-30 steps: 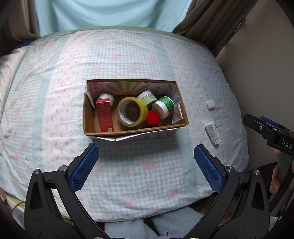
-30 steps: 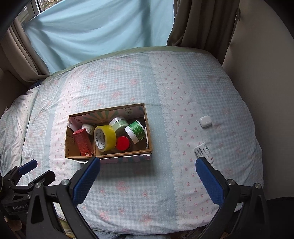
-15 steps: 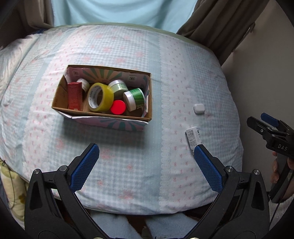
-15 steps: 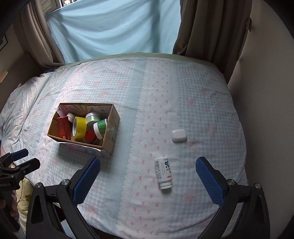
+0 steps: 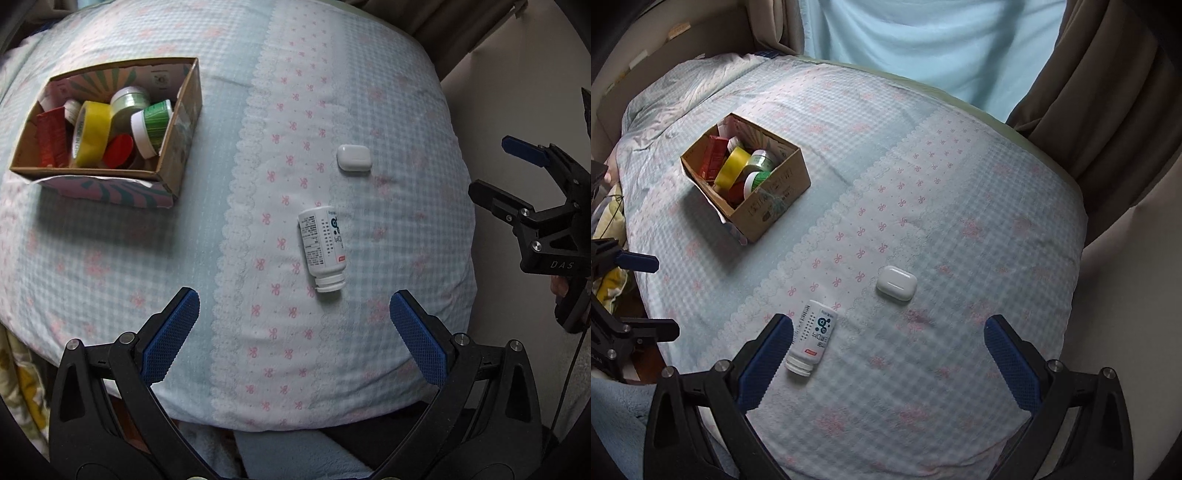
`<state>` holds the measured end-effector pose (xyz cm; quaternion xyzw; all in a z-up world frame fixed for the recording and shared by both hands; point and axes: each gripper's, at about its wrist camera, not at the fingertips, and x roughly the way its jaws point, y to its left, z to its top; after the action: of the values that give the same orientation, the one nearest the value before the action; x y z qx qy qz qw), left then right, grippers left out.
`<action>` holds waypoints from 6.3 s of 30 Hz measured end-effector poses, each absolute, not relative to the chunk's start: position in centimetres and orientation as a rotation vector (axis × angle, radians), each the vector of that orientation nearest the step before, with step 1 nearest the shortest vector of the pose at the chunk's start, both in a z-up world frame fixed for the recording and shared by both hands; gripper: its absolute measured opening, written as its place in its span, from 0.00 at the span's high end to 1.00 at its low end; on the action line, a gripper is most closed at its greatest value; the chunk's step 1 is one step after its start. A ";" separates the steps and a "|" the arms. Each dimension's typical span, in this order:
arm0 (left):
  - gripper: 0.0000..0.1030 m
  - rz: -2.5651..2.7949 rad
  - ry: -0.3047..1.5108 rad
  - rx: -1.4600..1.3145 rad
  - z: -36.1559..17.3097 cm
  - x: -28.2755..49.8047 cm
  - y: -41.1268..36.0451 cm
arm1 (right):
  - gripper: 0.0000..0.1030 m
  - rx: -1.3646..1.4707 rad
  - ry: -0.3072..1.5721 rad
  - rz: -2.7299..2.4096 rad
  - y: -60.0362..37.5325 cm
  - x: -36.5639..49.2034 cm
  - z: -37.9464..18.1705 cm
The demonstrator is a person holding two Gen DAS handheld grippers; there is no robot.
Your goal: Organize rigid objects
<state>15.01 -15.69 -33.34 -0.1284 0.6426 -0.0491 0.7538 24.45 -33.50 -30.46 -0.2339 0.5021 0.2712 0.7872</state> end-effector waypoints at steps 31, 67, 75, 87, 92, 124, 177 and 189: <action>0.55 -0.074 1.569 -0.447 -51.8 23.4 -22.4 | 0.56 -1.116 1.194 1.142 -27.7 32.5 -51.1; 0.55 -0.091 1.263 -0.423 -27.0 21.9 -6.2 | 0.57 -0.387 1.241 0.708 -23.3 25.8 -28.1; 0.55 -0.130 1.215 -0.391 -23.1 21.5 1.8 | 0.57 -0.263 1.196 0.621 -17.9 23.9 -23.6; 0.55 -0.197 1.269 -0.317 -24.6 25.0 15.9 | 0.57 -0.106 1.262 0.417 -6.9 24.0 -24.0; 0.55 -0.245 1.327 -0.252 -27.2 26.9 19.4 | 0.57 -0.045 1.303 0.336 -2.7 24.1 -26.2; 0.55 -0.455 1.616 0.117 -42.1 34.4 16.3 | 0.57 0.353 1.594 0.103 -0.4 32.3 -42.5; 0.00 -0.171 0.592 -0.043 0.7 14.5 20.2 | 0.15 0.112 0.724 0.024 -6.6 14.1 -3.2; 0.00 -0.098 0.507 -0.054 2.9 8.5 15.9 | 0.15 0.040 0.564 0.031 -9.1 8.3 -0.7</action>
<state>8.54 15.86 2.86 -0.0269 0.2506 -0.0485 0.9665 8.33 -9.08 -0.70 0.0195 0.2783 0.0152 0.9602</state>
